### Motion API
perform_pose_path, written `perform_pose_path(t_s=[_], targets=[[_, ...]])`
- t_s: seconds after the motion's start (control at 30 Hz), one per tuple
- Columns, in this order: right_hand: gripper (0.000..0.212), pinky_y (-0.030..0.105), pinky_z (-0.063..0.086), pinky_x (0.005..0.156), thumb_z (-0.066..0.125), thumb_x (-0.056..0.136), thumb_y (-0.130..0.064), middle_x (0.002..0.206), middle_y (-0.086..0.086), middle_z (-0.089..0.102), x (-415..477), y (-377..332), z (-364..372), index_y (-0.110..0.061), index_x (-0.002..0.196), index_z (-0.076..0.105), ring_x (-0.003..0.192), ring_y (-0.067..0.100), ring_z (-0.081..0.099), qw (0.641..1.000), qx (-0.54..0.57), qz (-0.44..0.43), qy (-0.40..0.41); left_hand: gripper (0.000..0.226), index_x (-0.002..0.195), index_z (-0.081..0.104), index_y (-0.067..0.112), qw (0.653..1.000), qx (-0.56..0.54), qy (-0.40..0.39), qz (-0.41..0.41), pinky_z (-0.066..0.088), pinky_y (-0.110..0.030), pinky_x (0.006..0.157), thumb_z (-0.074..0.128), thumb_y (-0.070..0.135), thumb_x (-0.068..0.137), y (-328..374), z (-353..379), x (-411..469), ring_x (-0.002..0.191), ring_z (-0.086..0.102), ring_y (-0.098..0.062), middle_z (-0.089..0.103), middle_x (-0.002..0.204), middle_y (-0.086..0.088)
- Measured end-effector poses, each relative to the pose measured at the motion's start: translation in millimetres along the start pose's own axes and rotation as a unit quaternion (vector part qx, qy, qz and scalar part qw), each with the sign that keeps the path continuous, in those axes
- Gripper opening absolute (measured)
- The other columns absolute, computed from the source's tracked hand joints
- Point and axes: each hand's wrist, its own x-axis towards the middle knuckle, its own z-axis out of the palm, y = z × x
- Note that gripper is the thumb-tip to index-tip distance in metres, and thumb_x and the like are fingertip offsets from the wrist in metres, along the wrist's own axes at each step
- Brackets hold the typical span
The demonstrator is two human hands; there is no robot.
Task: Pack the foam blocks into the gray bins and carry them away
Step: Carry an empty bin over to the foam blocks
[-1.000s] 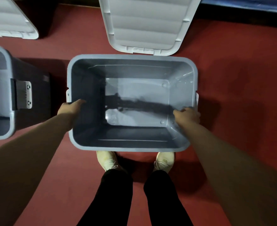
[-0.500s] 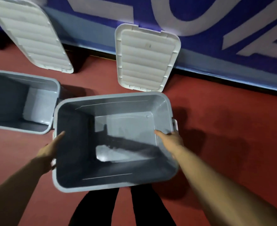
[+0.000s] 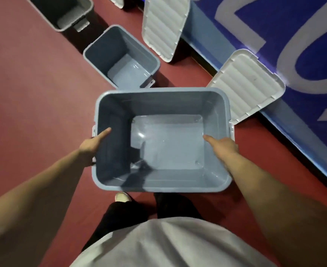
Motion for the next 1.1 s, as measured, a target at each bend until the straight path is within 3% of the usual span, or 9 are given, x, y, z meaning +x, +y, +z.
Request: perform_pose_path(t_s=[0.07, 0.17, 0.23, 0.33, 0.47, 0.53, 0.7, 0.93, 1.1], targets=[[0.081, 0.034, 0.048, 0.086, 0.067, 0.074, -0.069, 0.124, 0.018, 0.063, -18, -17, 16, -0.006, 0.125, 0.062, 0.109, 0.036, 0.061, 0.999, -0.025, -0.023, -0.007, 0.049, 0.091, 0.064, 0.011, 0.998, -0.047, 0.006, -0.029, 0.039, -0.015, 0.036, 0.068, 0.059, 0.084, -26, -29, -4, 0.032, 0.052, -0.008, 0.062, 0.046, 0.003], [0.078, 0.033, 0.044, 0.089, 0.065, 0.078, -0.065, 0.129, 0.018, 0.062, -48, -44, 52, -0.005, 0.128, 0.061, 0.118, 0.035, 0.058, 0.996, -0.072, -0.048, -0.033, 0.058, 0.088, 0.060, 0.007, 0.992, -0.103, -0.001, -0.076, 0.041, -0.018, 0.030, 0.066, 0.065, 0.081, -68, -80, -11, 0.025, 0.047, -0.009, 0.053, 0.039, 0.005], [0.077, 0.033, 0.042, 0.090, 0.063, 0.081, -0.063, 0.131, 0.017, 0.061, -71, -61, 76, -0.004, 0.131, 0.059, 0.118, 0.034, 0.057, 0.991, -0.104, -0.052, -0.061, 0.067, 0.097, 0.064, 0.003, 0.986, -0.142, -0.008, -0.085, 0.053, -0.030, 0.037, 0.070, 0.067, 0.077, -102, -116, -12, 0.031, 0.053, -0.012, 0.062, 0.054, -0.002], [0.076, 0.035, 0.044, 0.090, 0.065, 0.079, -0.063, 0.126, 0.016, 0.063, -118, -97, 136, -0.002, 0.124, 0.063, 0.112, 0.034, 0.060, 0.982, -0.142, -0.088, -0.092, 0.071, 0.109, 0.069, 0.000, 0.972, -0.216, 0.019, -0.091, 0.052, -0.025, 0.044, 0.074, 0.063, 0.076, -159, -188, -16, 0.055, 0.069, -0.020, 0.075, 0.079, -0.009], [0.074, 0.033, 0.046, 0.084, 0.069, 0.076, -0.061, 0.120, 0.014, 0.066, -199, -136, 223, -0.002, 0.120, 0.066, 0.104, 0.034, 0.062, 0.969, -0.170, -0.143, -0.108, 0.053, 0.098, 0.064, 0.010, 0.960, -0.256, 0.025, -0.106, 0.048, -0.025, 0.047, 0.067, 0.061, 0.082, -225, -283, -37, 0.071, 0.066, -0.020, 0.073, 0.062, 0.001], [0.074, 0.034, 0.050, 0.085, 0.071, 0.072, -0.062, 0.116, 0.013, 0.068, -239, -156, 262, -0.003, 0.118, 0.067, 0.100, 0.033, 0.065, 0.962, -0.180, -0.167, -0.119, 0.055, 0.102, 0.061, 0.013, 0.955, -0.269, 0.041, -0.115, 0.045, -0.027, 0.052, 0.068, 0.063, 0.080, -263, -326, -45, 0.074, 0.062, -0.019, 0.072, 0.077, -0.002], [0.070, 0.035, 0.051, 0.080, 0.071, 0.073, -0.062, 0.105, 0.009, 0.069, -350, -210, 374, -0.004, 0.113, 0.068, 0.089, 0.028, 0.065, 0.914, -0.253, -0.256, -0.187, 0.109, 0.128, 0.058, 0.013, 0.932, -0.305, 0.109, -0.162, 0.052, -0.045, 0.080, 0.072, 0.087, 0.049, -374, -434, -74, 0.094, 0.066, -0.037, 0.067, 0.116, -0.014], [0.060, 0.035, 0.047, 0.068, 0.068, 0.082, -0.057, 0.088, 0.012, 0.068, -488, -283, 532, -0.001, 0.103, 0.071, 0.074, 0.026, 0.059, 0.816, -0.333, -0.413, -0.232, 0.126, 0.131, 0.055, 0.021, 0.842, -0.459, 0.186, -0.212, 0.041, -0.065, 0.096, 0.073, 0.091, 0.028, -515, -532, -93, 0.109, 0.061, -0.042, 0.065, 0.123, -0.011], [0.057, 0.033, 0.044, 0.063, 0.069, 0.082, -0.055, 0.071, 0.009, 0.059, -578, -332, 655, 0.000, 0.098, 0.071, 0.063, 0.024, 0.051, 0.766, -0.338, -0.473, -0.275, 0.108, 0.128, 0.058, 0.025, 0.753, -0.563, 0.241, -0.241, 0.049, -0.053, 0.087, 0.075, 0.086, 0.042, -551, -591, -103, 0.104, 0.064, -0.035, 0.069, 0.115, -0.008]])
